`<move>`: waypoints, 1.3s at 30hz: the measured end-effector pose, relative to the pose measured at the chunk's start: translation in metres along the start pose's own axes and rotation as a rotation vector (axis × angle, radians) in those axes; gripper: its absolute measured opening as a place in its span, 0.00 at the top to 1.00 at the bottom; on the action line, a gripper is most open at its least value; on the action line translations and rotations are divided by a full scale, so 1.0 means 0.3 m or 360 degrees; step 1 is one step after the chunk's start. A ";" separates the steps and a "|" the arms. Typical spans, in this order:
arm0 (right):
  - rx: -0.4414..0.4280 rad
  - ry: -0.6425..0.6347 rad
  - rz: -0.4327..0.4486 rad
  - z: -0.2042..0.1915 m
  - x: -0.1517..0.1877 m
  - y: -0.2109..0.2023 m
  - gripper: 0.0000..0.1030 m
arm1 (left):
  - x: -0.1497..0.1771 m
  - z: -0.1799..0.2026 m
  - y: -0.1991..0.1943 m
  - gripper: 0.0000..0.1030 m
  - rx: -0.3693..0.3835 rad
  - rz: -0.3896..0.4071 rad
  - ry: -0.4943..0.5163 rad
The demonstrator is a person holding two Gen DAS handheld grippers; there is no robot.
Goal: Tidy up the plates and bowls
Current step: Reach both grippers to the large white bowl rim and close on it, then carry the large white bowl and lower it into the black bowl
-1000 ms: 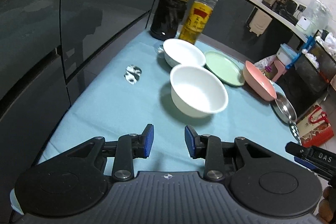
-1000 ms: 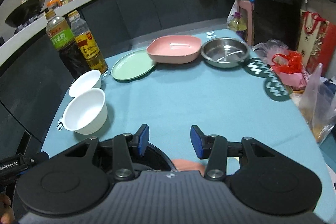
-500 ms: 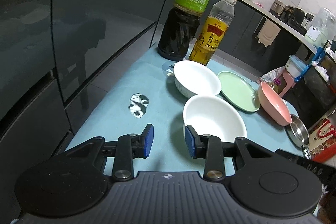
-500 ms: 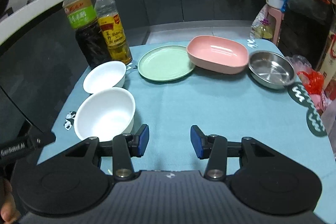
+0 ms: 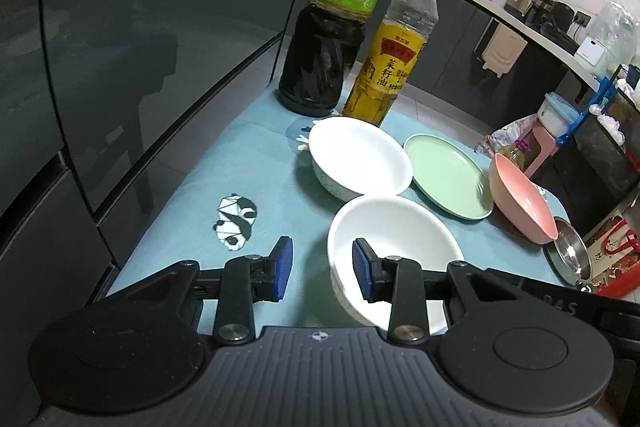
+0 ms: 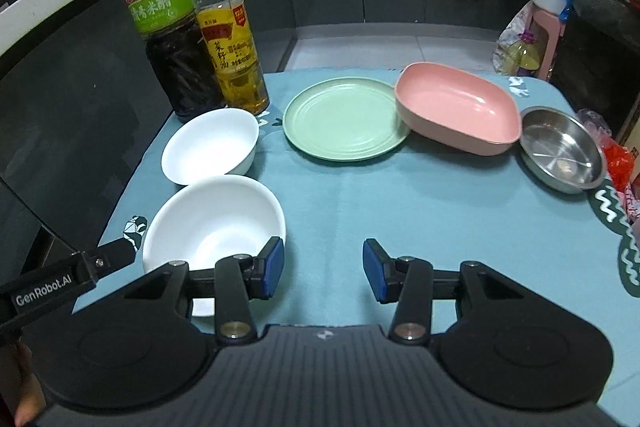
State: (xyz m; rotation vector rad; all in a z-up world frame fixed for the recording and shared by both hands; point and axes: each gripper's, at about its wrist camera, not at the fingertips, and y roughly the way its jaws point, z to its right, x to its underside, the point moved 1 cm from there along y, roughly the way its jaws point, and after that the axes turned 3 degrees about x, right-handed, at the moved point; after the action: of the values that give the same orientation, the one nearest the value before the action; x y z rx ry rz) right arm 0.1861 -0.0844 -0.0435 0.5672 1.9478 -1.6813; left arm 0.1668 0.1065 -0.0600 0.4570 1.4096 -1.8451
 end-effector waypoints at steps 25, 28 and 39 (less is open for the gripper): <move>-0.0062 -0.0163 -0.0158 -0.084 -0.011 0.143 0.96 | 0.023 0.034 0.161 0.90 0.0069 -0.0157 0.0162; -0.0074 -0.0151 -0.0126 -0.077 -0.014 0.112 0.96 | 0.020 0.043 0.129 0.90 0.0083 -0.0127 0.0169; -0.0078 -0.0149 0.0010 -0.055 0.020 -0.065 0.95 | 0.049 0.107 -0.051 0.90 0.0141 0.0009 0.0226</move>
State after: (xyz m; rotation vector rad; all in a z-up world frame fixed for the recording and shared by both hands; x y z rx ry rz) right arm 0.1678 -0.0711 -0.0302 0.4675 1.9131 -1.6217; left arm 0.1510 0.0730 -0.0493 0.6469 1.4213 -1.9078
